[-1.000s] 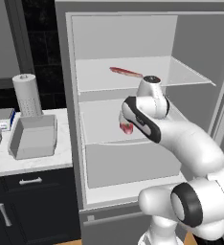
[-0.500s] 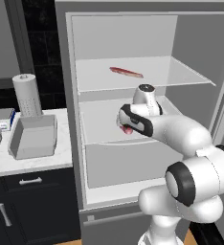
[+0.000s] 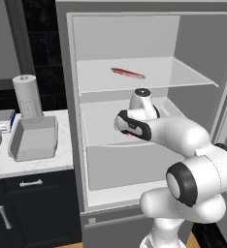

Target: Place one lemon wedge and one steak in each tupperware on the nearby counter, to pack two identical lunches.

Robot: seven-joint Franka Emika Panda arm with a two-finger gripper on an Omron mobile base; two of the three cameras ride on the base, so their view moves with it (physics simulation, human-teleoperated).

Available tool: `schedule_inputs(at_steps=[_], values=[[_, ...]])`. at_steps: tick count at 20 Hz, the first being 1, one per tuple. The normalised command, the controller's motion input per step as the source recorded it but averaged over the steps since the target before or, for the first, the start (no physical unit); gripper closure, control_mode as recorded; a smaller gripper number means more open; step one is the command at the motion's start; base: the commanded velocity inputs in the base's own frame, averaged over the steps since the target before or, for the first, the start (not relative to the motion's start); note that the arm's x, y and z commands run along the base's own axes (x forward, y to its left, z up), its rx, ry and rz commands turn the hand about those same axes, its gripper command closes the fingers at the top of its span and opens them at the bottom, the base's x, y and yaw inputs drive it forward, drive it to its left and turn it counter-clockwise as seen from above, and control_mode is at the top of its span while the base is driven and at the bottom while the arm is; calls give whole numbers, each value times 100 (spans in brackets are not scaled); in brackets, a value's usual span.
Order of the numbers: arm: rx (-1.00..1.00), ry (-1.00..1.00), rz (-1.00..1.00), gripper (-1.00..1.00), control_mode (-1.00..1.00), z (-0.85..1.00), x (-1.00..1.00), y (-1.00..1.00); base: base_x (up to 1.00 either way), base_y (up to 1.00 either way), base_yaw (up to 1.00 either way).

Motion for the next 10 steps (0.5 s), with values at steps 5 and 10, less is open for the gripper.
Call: schedule_inputs(at_steps=[5, 10], values=[[-11, -1, 0, -100, -100, -31, 3, 0, 0, 0, 0], [-2, -5, 0, -100, -100, -33, 12, 0, 0, 0, 0]])
